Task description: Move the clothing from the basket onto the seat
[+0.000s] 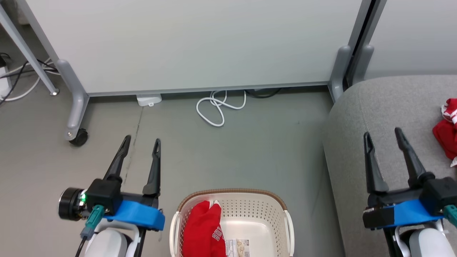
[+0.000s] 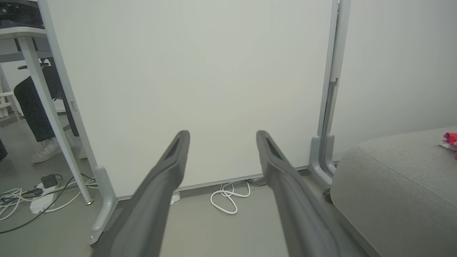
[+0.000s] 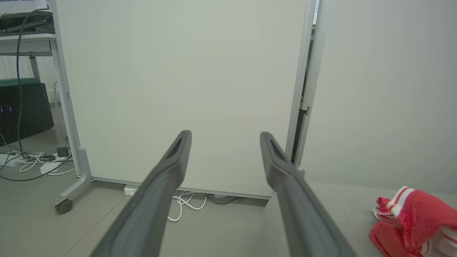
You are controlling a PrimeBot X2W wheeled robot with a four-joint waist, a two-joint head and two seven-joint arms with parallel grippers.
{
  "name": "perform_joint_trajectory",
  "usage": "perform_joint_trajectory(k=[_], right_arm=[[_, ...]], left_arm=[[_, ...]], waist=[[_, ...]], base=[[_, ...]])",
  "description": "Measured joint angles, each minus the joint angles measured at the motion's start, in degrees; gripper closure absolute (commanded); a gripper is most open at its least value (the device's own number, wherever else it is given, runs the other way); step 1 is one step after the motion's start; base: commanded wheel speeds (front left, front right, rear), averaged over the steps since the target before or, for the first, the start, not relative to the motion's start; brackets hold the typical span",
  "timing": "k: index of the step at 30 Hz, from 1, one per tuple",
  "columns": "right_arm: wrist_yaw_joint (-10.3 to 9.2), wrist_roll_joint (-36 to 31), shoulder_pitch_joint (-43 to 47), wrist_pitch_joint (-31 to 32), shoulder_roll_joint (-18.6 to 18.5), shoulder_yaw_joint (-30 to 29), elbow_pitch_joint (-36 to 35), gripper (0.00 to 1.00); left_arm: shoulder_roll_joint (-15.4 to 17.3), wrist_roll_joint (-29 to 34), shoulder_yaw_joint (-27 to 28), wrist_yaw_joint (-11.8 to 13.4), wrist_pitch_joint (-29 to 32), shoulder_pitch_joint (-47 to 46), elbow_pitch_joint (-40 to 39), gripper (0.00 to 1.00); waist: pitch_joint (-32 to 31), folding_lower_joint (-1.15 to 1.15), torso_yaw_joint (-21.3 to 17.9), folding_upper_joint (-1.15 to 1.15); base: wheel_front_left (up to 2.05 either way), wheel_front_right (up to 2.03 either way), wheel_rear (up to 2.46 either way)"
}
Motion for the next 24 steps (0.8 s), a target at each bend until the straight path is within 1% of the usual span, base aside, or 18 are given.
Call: perform_joint_trajectory(k=[7,16,18,24], right_arm=[[0.00,-0.1,4.8,0.0,1.3,0.0,-1.9,0.00],[0.00,0.6,10.1,0.0,1.9,0.1,-2.5,0.00],[0.00,1.6,11.1,0.0,1.9,0.2,-2.4,0.00],[0.00,3.0,12.5,0.0,2.0,0.3,-2.2,0.00]], left_arm=[[-0.3,1.0,4.2,0.1,0.0,4.7,-1.8,0.00],[-1.9,2.2,5.9,-1.5,0.0,7.4,-1.7,0.00],[-2.1,2.6,6.2,-1.8,0.0,7.4,-1.6,0.00],[-2.5,3.2,7.2,-2.3,0.0,7.7,-1.4,0.00]], waist=[[-2.2,0.00,0.6,0.00],[-3.3,0.00,1.1,0.00],[-3.4,0.00,1.1,0.00],[-3.7,0.01,1.1,0.00]], base=[[0.00,0.00,0.00],[0.00,0.00,0.00],[0.00,0.00,0.00],[0.00,0.00,0.00]])
